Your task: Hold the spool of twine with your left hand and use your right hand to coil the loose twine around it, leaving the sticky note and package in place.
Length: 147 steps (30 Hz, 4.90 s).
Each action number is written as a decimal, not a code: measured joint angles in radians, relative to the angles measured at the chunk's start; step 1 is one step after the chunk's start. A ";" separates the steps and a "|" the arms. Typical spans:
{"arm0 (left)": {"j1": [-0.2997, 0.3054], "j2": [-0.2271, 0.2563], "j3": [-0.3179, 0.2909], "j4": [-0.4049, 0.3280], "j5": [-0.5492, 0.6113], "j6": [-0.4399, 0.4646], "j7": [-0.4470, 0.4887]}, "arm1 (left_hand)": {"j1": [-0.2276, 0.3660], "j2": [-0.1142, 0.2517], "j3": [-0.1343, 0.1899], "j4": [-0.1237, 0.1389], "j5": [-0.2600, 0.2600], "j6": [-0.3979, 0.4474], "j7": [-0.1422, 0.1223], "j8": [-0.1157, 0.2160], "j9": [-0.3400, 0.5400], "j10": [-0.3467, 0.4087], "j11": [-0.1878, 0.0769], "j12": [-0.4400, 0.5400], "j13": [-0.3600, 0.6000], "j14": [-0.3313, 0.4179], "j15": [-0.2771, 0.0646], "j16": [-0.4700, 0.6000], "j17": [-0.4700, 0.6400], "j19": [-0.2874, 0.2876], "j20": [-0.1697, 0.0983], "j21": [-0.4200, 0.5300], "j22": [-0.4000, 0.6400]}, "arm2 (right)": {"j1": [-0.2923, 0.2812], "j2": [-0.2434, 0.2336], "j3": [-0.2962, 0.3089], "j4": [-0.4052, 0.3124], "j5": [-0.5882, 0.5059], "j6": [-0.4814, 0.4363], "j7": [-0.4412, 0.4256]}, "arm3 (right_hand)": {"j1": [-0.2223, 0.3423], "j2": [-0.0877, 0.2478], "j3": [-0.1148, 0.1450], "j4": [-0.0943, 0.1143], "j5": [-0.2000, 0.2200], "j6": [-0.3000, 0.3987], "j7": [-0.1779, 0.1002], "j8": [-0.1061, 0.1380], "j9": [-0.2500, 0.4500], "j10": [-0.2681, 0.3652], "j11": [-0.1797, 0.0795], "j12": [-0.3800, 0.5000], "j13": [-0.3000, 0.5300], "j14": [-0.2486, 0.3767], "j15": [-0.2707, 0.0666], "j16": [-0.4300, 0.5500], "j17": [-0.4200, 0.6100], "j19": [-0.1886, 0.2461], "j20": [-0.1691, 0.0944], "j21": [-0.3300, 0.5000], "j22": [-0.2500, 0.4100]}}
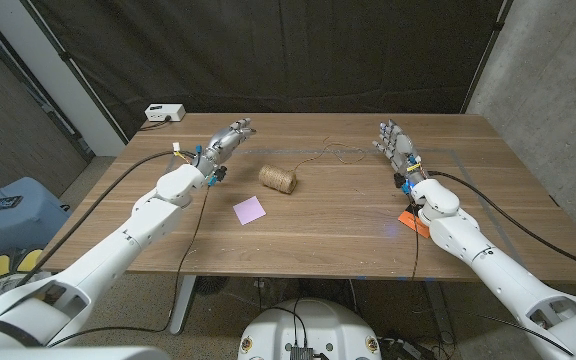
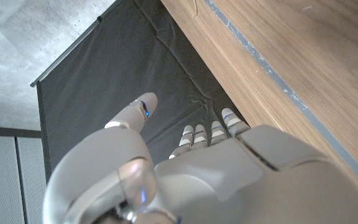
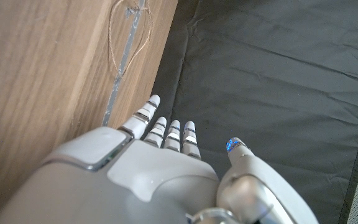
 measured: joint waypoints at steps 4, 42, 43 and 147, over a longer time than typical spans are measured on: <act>-0.015 0.021 0.012 -0.013 0.020 0.013 -0.024 | 0.001 -0.001 -0.006 0.002 0.011 -0.026 0.009 0.000 0.000 -0.017 0.008 0.000 0.007 -0.011 0.010 0.000 0.003 -0.016 0.003 0.000 0.000 | 0.007 0.002 -0.003 0.008 -0.005 0.002 0.003 | 0.000 0.000 0.000 0.000 0.000 0.000 0.000 0.000 0.000 0.000 0.000 0.000 0.000 0.000 0.000 0.000 -0.002 0.000 0.000 0.000 0.000; -0.057 0.195 0.056 -0.204 0.248 0.131 -0.081 | 0.126 -0.058 -0.037 -0.022 0.052 0.045 -0.007 0.047 0.018 0.040 0.000 0.093 0.080 0.080 -0.001 0.037 0.028 0.045 0.014 0.035 0.005 | 0.017 0.003 -0.007 0.020 -0.032 0.012 -0.021 | 0.003 -0.003 0.014 -0.003 0.000 0.000 0.000 0.000 0.000 0.000 0.000 0.000 0.000 0.000 0.000 0.000 -0.001 0.000 0.000 0.000 0.000; -0.062 0.199 0.059 -0.207 0.256 0.135 -0.088 | 0.130 -0.062 -0.037 -0.021 0.052 0.045 -0.007 0.047 0.019 0.040 0.000 0.099 0.083 0.083 0.002 0.040 0.030 0.049 0.017 0.040 0.005 | 0.017 0.004 -0.007 0.020 -0.032 0.012 -0.022 | 0.003 -0.003 0.014 -0.003 0.000 0.000 0.000 0.000 0.000 0.000 0.000 0.000 0.000 0.000 0.000 0.000 -0.001 0.000 0.000 0.000 0.000; -0.297 0.280 0.233 -0.341 0.731 0.265 -0.465 | 0.328 -0.121 -0.228 0.006 -0.153 0.123 -0.036 0.047 0.056 0.106 -0.045 0.315 0.250 0.202 -0.049 0.159 0.171 0.134 0.004 0.070 0.023 | -0.004 0.094 0.065 0.147 0.011 0.160 -0.105 | 0.003 -0.003 0.030 -0.005 -0.004 -0.026 -0.008 -0.004 0.000 -0.013 0.006 0.000 0.000 0.000 0.000 0.000 0.001 0.000 0.000 0.000 0.000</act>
